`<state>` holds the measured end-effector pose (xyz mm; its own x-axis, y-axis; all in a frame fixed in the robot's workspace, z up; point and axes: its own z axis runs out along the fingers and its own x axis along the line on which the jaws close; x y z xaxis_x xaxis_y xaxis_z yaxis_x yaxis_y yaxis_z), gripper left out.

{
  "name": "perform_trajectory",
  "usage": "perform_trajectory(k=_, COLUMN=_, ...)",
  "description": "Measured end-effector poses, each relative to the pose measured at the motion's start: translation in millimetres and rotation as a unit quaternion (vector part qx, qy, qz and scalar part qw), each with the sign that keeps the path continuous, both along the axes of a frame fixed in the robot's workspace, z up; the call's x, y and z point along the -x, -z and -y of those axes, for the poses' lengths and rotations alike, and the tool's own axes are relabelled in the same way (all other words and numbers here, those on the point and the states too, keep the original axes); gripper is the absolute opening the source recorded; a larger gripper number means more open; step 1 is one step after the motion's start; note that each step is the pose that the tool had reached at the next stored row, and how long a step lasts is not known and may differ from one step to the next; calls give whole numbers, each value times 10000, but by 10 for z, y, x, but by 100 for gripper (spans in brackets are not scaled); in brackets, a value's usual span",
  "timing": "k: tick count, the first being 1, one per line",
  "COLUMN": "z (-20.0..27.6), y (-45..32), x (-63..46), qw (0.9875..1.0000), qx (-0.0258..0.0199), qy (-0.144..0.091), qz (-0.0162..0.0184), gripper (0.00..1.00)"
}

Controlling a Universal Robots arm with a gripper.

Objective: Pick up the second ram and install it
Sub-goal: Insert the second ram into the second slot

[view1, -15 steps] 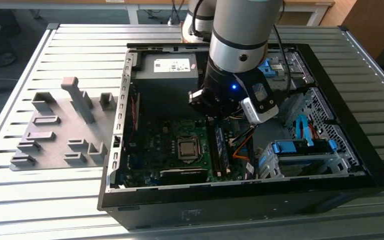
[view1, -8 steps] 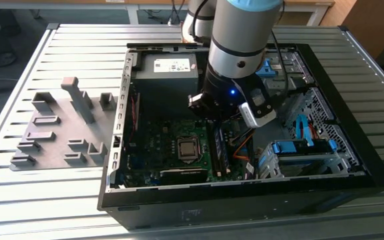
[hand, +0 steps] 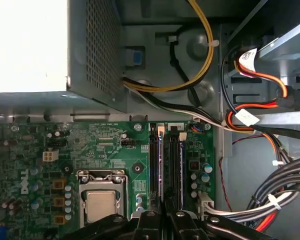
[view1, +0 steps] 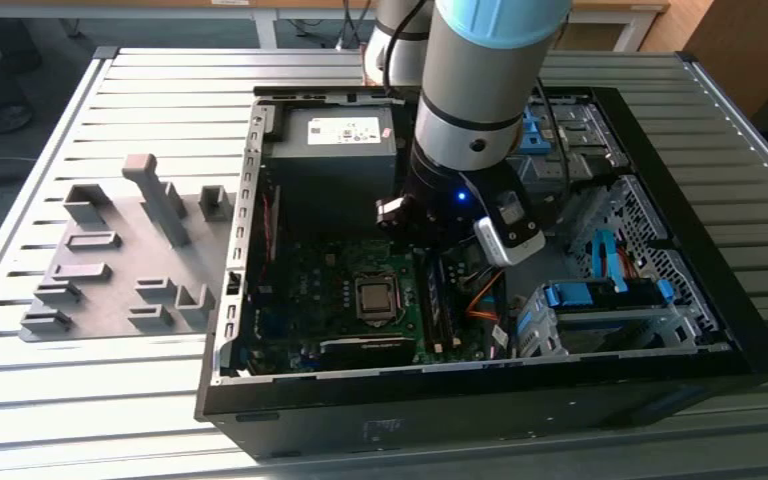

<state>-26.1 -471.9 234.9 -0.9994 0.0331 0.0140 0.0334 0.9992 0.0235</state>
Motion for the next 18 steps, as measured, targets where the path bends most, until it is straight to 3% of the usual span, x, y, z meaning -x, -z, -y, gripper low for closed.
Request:
perform_trajectory(k=8, z=13, y=5, x=-1, qw=10000, qx=1, qy=-1, qz=-1, gripper=14)
perform_trajectory(k=18, z=59, y=119, x=0, qw=10000, qx=0, qy=41, qz=-1, gripper=14)
